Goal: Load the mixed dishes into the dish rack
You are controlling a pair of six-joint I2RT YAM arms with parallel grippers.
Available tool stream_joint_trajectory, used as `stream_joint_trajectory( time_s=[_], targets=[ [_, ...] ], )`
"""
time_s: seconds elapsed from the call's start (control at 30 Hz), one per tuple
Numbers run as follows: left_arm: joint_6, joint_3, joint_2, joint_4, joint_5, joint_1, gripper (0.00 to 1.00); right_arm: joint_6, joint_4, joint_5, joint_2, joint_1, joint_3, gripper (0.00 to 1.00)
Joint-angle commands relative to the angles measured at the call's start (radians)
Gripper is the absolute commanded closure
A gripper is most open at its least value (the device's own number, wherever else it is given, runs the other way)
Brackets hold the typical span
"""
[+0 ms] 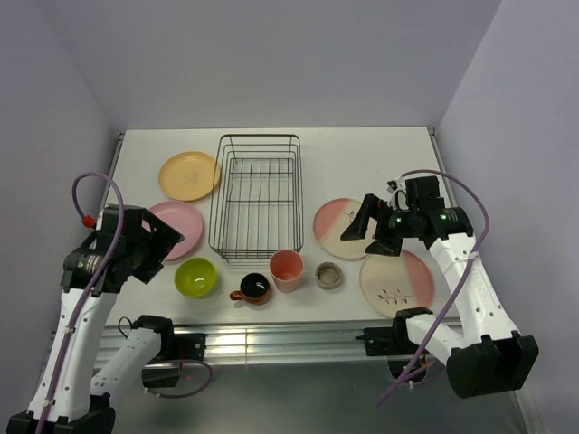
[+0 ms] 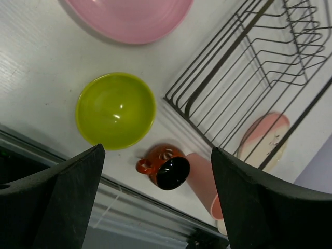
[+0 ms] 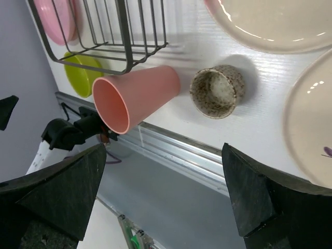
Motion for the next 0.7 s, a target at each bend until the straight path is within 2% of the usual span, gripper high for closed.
stream_joint_trajectory(
  time_s=[0.0,0.33,0.47,0.67],
  targets=[
    [-0.022,-0.029,0.037,-0.033,0.034,-0.003,0.11,-0.028,-0.012,0.061,-0.022,-0.004,0.051,0.0],
    [-0.181,-0.147,0.175,0.05,0.115,0.002,0.28,-0.069,-0.075,0.142,-0.043,-0.002,0.204,0.01],
    [-0.237,-0.164,0.238,0.091,0.113,0.018,0.3,-0.083,-0.081,0.154,-0.068,0.004,0.213,0.01],
    [-0.263,-0.217,0.299,0.188,0.175,0.084,0.46,-0.098,-0.084,0.16,-0.089,0.019,0.212,0.01]
  ],
)
